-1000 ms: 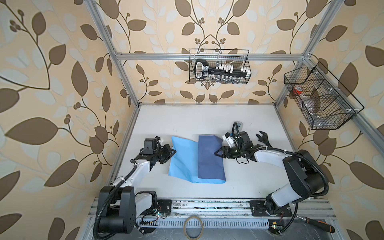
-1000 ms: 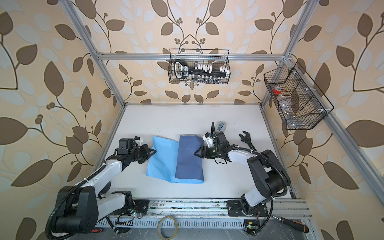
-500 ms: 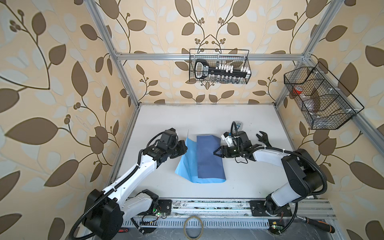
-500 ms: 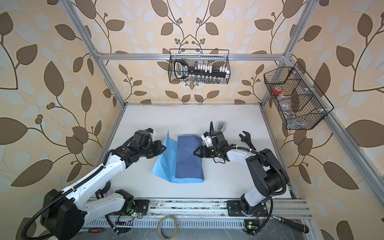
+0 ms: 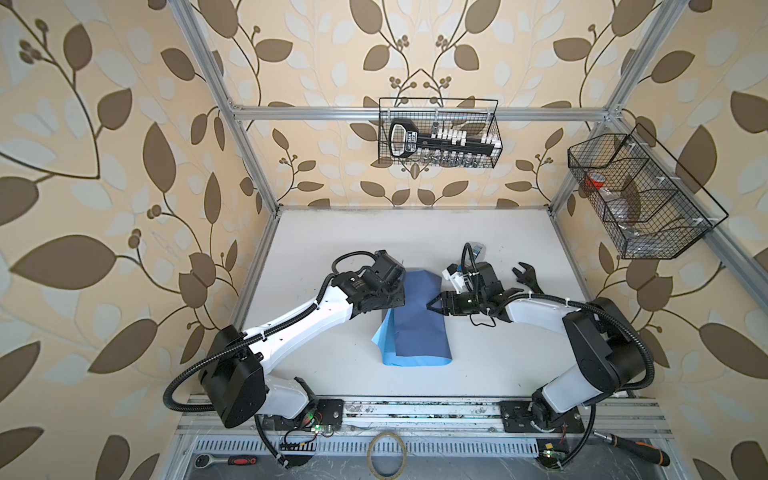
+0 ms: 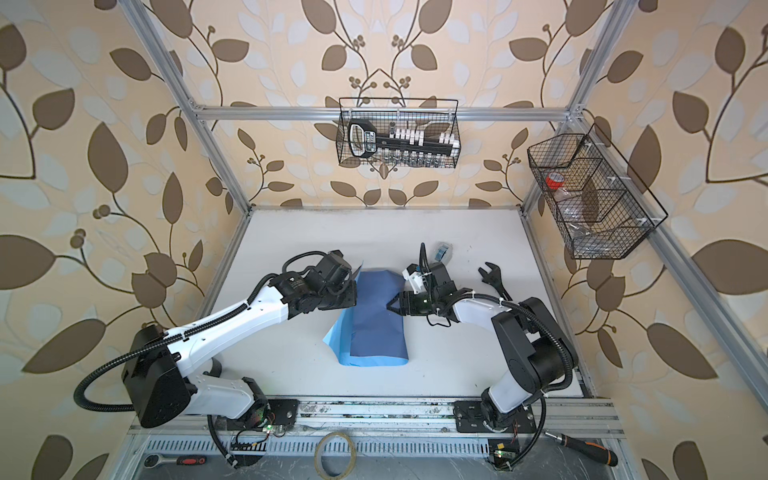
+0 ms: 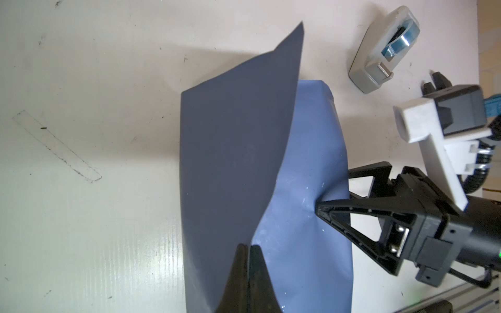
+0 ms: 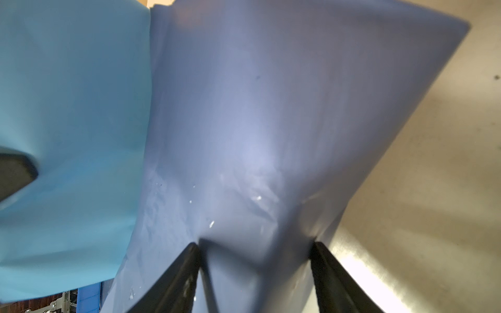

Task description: Wrap the gift box in paper

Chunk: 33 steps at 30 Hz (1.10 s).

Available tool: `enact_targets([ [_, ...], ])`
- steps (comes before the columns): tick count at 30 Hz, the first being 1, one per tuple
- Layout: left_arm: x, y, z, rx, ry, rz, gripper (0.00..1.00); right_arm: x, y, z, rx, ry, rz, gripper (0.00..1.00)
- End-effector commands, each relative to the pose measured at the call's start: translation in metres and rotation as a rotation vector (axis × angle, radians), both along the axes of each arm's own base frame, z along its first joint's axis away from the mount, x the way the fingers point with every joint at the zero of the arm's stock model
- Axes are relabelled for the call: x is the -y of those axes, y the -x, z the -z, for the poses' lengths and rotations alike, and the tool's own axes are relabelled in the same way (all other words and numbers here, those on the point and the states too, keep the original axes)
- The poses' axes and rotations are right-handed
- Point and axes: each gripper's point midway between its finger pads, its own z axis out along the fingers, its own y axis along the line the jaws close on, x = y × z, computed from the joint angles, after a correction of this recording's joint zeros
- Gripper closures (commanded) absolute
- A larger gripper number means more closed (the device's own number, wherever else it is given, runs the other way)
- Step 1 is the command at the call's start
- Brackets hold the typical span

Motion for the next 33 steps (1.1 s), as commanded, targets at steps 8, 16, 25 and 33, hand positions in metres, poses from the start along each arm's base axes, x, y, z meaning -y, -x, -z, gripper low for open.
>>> enact_targets([
  [8,0.024,-0.005,0.011,0.007,-0.196,0.044,1.00,0.039,0.041,0.074,-0.190,0.285,0.035,0.35],
  [16,0.049,-0.006,0.025,-0.030,-0.184,0.094,1.00,0.039,0.042,0.075,-0.192,0.285,0.034,0.35],
  [25,0.077,-0.014,0.026,-0.025,-0.061,0.097,1.00,0.038,0.044,0.076,-0.200,0.274,0.038,0.35],
  [33,0.092,-0.020,0.022,-0.010,0.011,0.098,1.00,0.038,0.045,0.076,-0.202,0.263,0.042,0.36],
])
